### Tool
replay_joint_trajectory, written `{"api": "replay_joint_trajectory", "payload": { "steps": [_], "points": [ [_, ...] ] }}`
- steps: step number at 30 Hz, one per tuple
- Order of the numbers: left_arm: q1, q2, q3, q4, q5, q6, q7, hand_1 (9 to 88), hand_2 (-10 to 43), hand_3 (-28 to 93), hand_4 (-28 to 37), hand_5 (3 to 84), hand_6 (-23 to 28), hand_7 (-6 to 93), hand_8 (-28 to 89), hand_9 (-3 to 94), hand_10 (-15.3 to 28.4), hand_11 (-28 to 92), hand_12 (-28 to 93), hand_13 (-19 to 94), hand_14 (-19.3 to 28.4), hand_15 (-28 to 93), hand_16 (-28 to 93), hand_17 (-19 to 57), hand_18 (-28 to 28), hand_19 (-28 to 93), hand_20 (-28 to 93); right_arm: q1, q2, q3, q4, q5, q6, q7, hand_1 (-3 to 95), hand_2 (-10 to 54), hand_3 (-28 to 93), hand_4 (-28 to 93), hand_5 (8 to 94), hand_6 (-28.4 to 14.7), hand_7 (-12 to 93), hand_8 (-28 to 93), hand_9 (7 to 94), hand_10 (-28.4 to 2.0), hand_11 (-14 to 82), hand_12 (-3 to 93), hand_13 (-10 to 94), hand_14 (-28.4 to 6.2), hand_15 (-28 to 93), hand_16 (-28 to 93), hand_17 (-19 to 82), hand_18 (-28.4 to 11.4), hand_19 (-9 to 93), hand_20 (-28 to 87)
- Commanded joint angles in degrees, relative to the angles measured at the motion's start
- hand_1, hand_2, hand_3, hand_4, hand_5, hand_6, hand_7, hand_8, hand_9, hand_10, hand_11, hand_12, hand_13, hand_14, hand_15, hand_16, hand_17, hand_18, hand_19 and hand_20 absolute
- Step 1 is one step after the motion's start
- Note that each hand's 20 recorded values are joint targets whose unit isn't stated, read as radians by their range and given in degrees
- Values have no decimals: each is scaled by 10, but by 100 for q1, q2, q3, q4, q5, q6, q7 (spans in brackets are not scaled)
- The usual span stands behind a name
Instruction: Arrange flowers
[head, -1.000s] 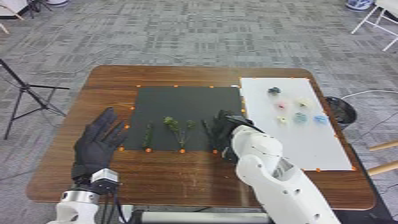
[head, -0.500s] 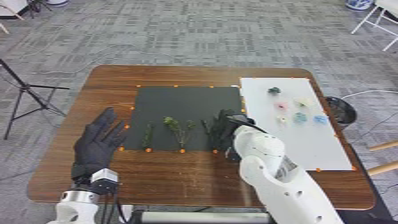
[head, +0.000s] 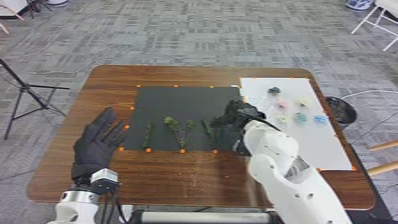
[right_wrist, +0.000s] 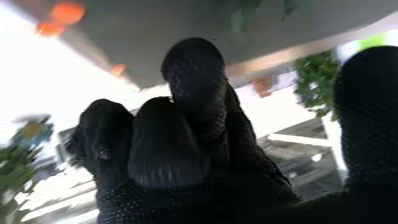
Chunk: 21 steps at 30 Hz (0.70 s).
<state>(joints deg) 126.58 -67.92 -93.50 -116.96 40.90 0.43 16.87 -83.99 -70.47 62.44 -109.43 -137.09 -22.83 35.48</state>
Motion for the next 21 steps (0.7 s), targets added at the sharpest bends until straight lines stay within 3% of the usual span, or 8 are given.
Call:
{"api": "replay_joint_trajectory", "payload": {
  "steps": [1,3,6,10,12,16,21],
  "points": [
    [187,-79,-8,-57,-1,-9,46,224,-70,675,-283,225,23,226,-115,172,96,131,192,144,139,78,89,-187,204,349,71,-151,577,557,61,-671,1550,-887,232,-95,771,-230,423,-83,132,-68,538,-159,353,274,619,-119,808,274,330,-233,899,526],
    [169,-88,3,-44,4,-23,40,225,-69,674,-283,224,23,227,-115,172,96,131,193,144,140,79,89,-187,204,350,72,-229,752,661,147,-785,1941,-1083,254,-95,803,-259,368,-77,143,-73,421,-158,277,244,527,-125,794,231,272,-233,844,483],
    [178,-67,-14,-54,-3,20,84,225,-69,674,-283,224,23,226,-115,171,97,129,192,143,140,79,89,-187,204,350,71,-274,1120,661,250,-1039,2242,-1132,272,-95,817,-278,349,-73,159,-82,377,-144,233,234,474,-122,772,206,246,-229,817,476],
    [179,-53,-26,-58,2,61,133,225,-69,675,-283,224,23,224,-115,171,96,129,193,143,140,78,88,-187,204,352,72,-450,1617,784,195,-1148,2201,-902,303,-95,797,-282,397,-60,193,-102,426,-127,230,222,484,-110,767,194,244,-226,806,481],
    [208,-55,-30,-65,0,48,142,224,-70,676,-283,225,23,224,-115,172,95,129,194,143,140,79,88,-187,204,353,71,-643,1815,953,45,-1156,1912,-777,334,-95,764,-282,417,-56,208,-107,443,-127,241,220,493,-106,767,198,247,-224,807,484],
    [234,-55,-33,-72,2,57,155,225,-70,675,-283,225,23,226,-114,172,96,130,194,143,140,79,88,-187,204,353,71,-1078,2076,1253,-128,-1178,1801,-640,417,-95,667,-283,416,-53,231,-117,426,-128,258,230,482,-104,763,202,244,-220,805,485],
    [203,-30,-47,-57,0,66,155,226,-70,674,-283,225,22,227,-115,172,96,130,194,143,140,79,88,-187,204,353,70,-1416,2162,1542,-243,-901,1626,-792,433,-95,626,-283,427,-52,246,-121,426,-135,306,241,478,-106,762,205,240,-222,801,489]
  ]
}}
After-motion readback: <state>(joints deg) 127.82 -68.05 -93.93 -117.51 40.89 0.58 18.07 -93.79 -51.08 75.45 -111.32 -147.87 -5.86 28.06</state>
